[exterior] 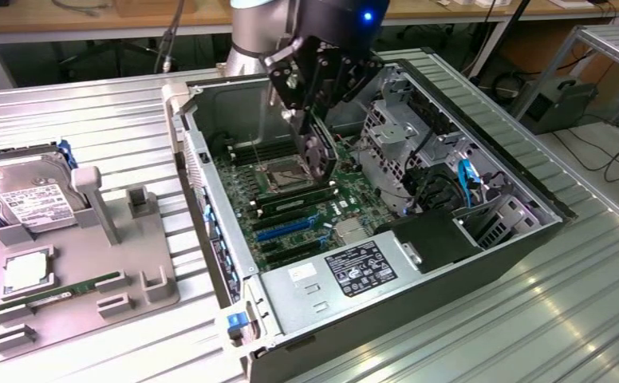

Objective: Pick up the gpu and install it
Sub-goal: 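Pick up the gpu and move the gpu toward the slot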

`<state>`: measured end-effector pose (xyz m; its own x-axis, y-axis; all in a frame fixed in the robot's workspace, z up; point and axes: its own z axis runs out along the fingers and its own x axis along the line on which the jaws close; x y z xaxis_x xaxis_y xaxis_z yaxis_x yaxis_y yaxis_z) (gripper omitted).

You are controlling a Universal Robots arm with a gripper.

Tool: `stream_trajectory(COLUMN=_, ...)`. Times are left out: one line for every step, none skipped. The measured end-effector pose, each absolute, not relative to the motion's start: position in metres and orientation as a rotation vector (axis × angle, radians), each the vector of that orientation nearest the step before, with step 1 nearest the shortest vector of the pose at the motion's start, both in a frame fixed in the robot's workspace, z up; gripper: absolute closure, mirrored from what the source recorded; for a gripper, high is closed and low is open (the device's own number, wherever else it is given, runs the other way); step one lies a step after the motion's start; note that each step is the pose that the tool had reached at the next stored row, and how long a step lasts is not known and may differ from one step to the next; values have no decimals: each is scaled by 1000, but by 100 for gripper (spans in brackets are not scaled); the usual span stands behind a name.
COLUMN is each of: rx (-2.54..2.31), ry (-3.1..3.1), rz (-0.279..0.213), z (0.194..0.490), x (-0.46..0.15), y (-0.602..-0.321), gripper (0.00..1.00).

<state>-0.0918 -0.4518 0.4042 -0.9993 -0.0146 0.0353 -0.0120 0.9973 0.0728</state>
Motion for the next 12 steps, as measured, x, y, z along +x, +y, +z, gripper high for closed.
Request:
stream_trajectory(rx=21, ry=-3104, rz=-113, z=402, x=-86, y=-452, gripper=74)
stream_trajectory(rx=21, ry=-3104, rz=-113, z=400, x=-82, y=-453, gripper=74)
stream_trajectory(rx=21, ry=-3104, rz=-113, z=398, x=-77, y=-453, gripper=74)
stream_trajectory(rx=21, ry=-3104, rz=-113, z=396, x=-73, y=-453, gripper=74)
stream_trajectory(rx=21, ry=-3104, rz=-113, z=395, x=-68, y=-454, gripper=74)
stream_trajectory(rx=21, ry=-3104, rz=-113, z=392, x=-63, y=-454, gripper=74)
stream_trajectory(rx=21, ry=-3104, rz=-113, z=391, x=-59, y=-454, gripper=74)
stream_trajectory(rx=21, ry=-3104, rz=-113, z=389, x=-55, y=-455, gripper=74)
stream_trajectory(rx=21, ry=-3104, rz=-113, z=387, x=-54, y=-455, gripper=74)
stream_trajectory(rx=21, ry=-3104, rz=-113, z=386, x=-53, y=-455, gripper=74)
stream_trajectory(rx=21, ry=-3103, rz=-112, z=386, x=-53, y=-455, gripper=74)
stream_trajectory(rx=20, ry=-3102, rz=-112, z=386, x=-53, y=-455, gripper=74)
